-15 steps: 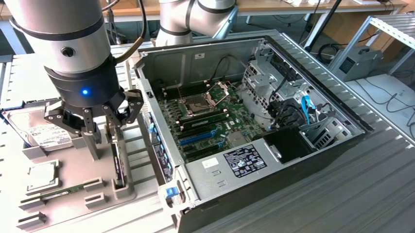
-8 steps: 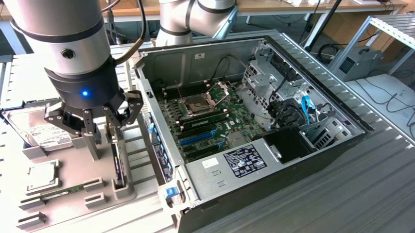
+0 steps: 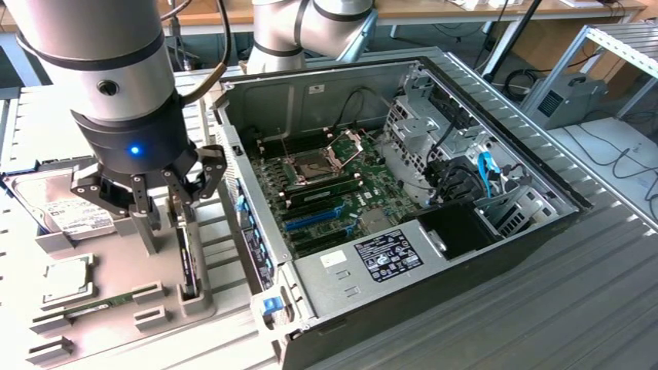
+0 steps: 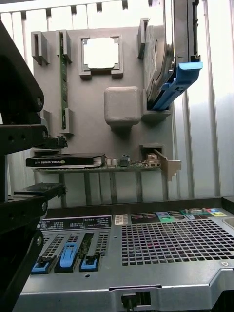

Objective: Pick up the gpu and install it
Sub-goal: 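Pick up the gpu and move the gpu toward the slot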

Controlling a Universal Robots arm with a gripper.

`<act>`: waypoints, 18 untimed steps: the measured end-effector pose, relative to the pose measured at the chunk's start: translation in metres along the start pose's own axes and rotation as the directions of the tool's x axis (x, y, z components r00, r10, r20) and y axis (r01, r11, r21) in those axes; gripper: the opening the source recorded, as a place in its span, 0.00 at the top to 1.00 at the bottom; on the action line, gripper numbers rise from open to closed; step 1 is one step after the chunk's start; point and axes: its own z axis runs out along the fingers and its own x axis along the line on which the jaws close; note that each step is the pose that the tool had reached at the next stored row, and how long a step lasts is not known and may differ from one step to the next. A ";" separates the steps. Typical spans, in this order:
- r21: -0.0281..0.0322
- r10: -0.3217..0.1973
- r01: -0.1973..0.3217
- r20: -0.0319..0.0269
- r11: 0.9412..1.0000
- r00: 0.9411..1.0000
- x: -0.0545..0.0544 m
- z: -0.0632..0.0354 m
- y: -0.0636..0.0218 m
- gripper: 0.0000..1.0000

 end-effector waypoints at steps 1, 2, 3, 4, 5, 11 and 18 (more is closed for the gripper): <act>0.000 0.000 0.000 0.000 1.000 1.000 0.000 0.0002 0.0000 0.58; 0.000 0.000 0.000 0.000 1.000 1.000 0.000 0.0004 0.0000 0.58; 0.000 0.000 0.000 0.000 1.000 1.000 0.000 0.0006 0.0000 0.58; 0.000 0.000 0.000 0.000 1.000 1.000 0.000 0.0009 0.0000 0.58; 0.000 0.000 0.000 0.000 1.000 1.000 0.000 0.0011 -0.0001 0.58; 0.000 0.000 0.000 0.000 1.000 1.000 0.001 0.0030 -0.0002 0.58; 0.000 0.000 0.000 0.000 1.000 1.000 0.001 0.0050 -0.0003 0.58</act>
